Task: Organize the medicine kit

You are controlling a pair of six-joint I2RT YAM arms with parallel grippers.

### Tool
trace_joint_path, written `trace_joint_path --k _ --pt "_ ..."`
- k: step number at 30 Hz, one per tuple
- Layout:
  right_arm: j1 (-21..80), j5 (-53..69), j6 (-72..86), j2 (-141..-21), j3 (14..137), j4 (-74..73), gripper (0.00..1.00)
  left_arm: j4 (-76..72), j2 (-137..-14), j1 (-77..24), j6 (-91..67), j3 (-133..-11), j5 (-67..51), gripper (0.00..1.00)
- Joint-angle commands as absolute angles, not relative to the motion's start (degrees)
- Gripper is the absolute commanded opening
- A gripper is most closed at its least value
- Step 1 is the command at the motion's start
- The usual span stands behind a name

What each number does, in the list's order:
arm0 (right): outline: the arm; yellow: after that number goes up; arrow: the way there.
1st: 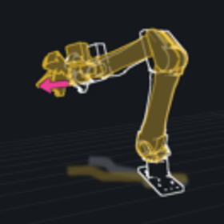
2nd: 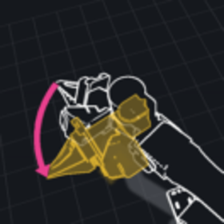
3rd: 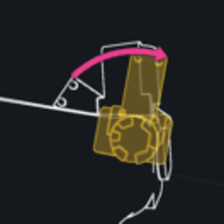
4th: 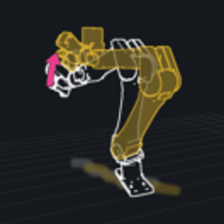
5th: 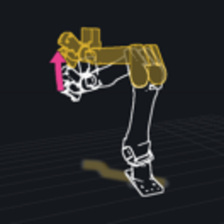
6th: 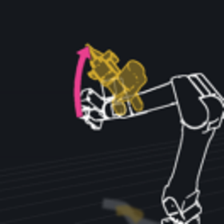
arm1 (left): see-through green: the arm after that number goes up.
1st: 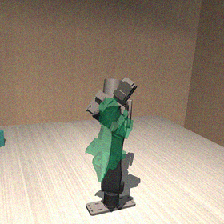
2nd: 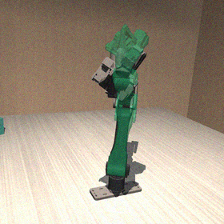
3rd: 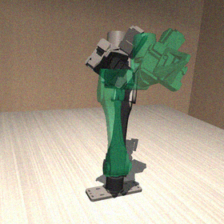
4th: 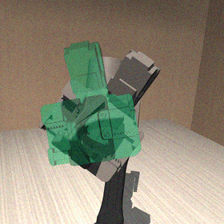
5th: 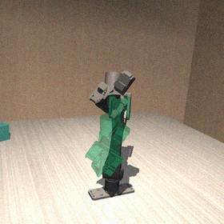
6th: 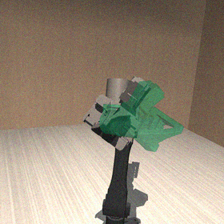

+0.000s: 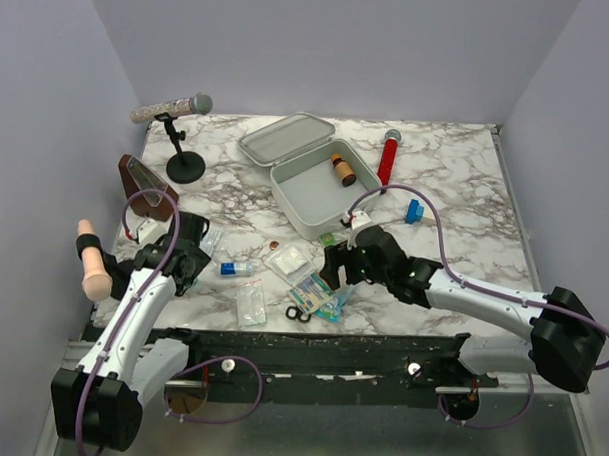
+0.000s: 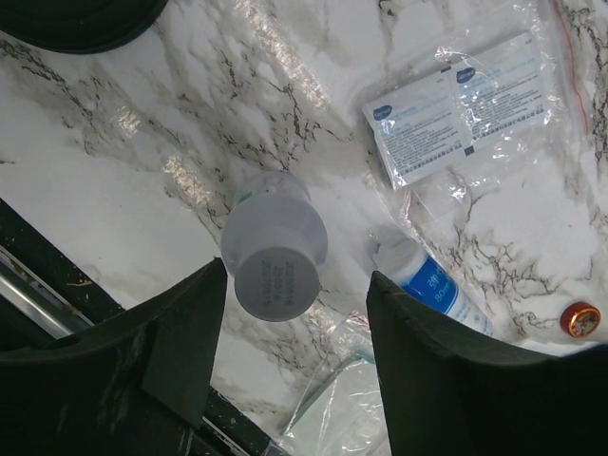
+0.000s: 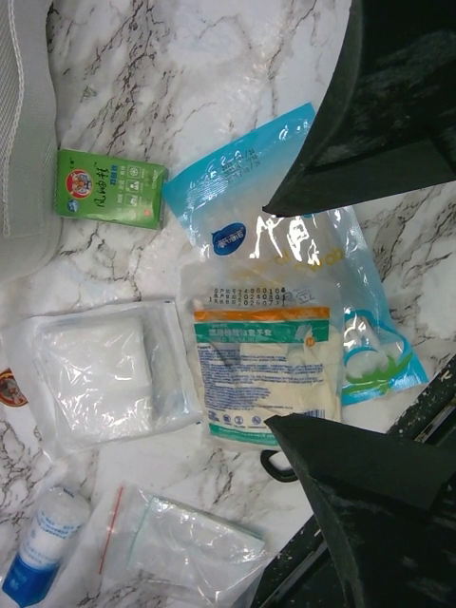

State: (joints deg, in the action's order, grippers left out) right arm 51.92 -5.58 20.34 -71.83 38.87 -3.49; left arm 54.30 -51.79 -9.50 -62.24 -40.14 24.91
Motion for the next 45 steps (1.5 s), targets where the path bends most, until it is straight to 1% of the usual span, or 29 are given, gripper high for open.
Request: trace_joint_path --k 1,5,8,11,13,17,19,24,29,32,35,36,41,45 --pt "52.0 -4.3 20.9 -70.8 37.4 -3.0 0.92 53.1 -53.7 -9.8 -63.3 -38.5 25.8 0.70" --pt "52.0 -4.3 21.0 -70.4 36.7 -3.0 0.92 51.8 -54.5 -9.8 -62.9 -37.7 26.0 0.66" --pt "52.1 -4.3 21.0 -70.2 36.4 -3.1 0.92 51.7 -53.6 -9.8 -62.8 -37.5 26.3 0.59" --pt "52.0 -3.9 21.1 -70.4 36.4 -3.0 0.92 51.4 -51.7 -9.8 -62.8 -37.4 26.5 0.56" --pt "52.1 -3.6 21.1 -70.5 36.4 -3.1 0.92 51.7 -50.7 -9.8 -62.9 -37.7 27.0 0.57" --pt "52.1 -3.5 20.8 -70.4 36.6 -3.2 0.92 51.7 -49.7 -9.8 -62.8 -37.8 27.8 0.73" --pt "52.0 -3.6 20.9 -70.3 36.7 -3.3 0.92 51.6 -50.7 -9.8 -62.3 -37.9 27.7 0.76" --pt "52.1 -3.4 21.0 -70.3 36.4 -3.3 0.92 50.8 -51.8 -9.8 -61.5 -38.4 29.3 0.74" --pt "52.0 -3.3 21.2 -70.8 35.9 -3.1 0.92 50.0 -53.3 -9.5 -59.9 -39.5 30.7 0.68" --pt "52.1 -3.1 21.3 -70.9 35.8 -2.9 0.92 49.0 -53.0 -9.4 -59.3 -38.9 30.5 0.61" --pt "52.1 -2.8 21.3 -70.8 35.6 -2.7 0.92 48.5 -53.0 -9.4 -58.8 -38.8 30.5 0.51" --pt "52.1 -2.8 21.3 -70.8 35.6 -2.7 0.92 48.4 -53.0 -9.4 -58.4 -38.9 30.4 0.45" --pt "52.0 -2.7 20.6 -70.2 35.8 -3.2 0.92 47.2 -50.5 -9.4 -56.2 -39.5 29.7 0.00" --pt "52.0 -3.5 20.0 -69.4 36.5 -4.1 0.92 44.7 -45.5 -9.6 -52.7 -40.4 24.8 0.00"
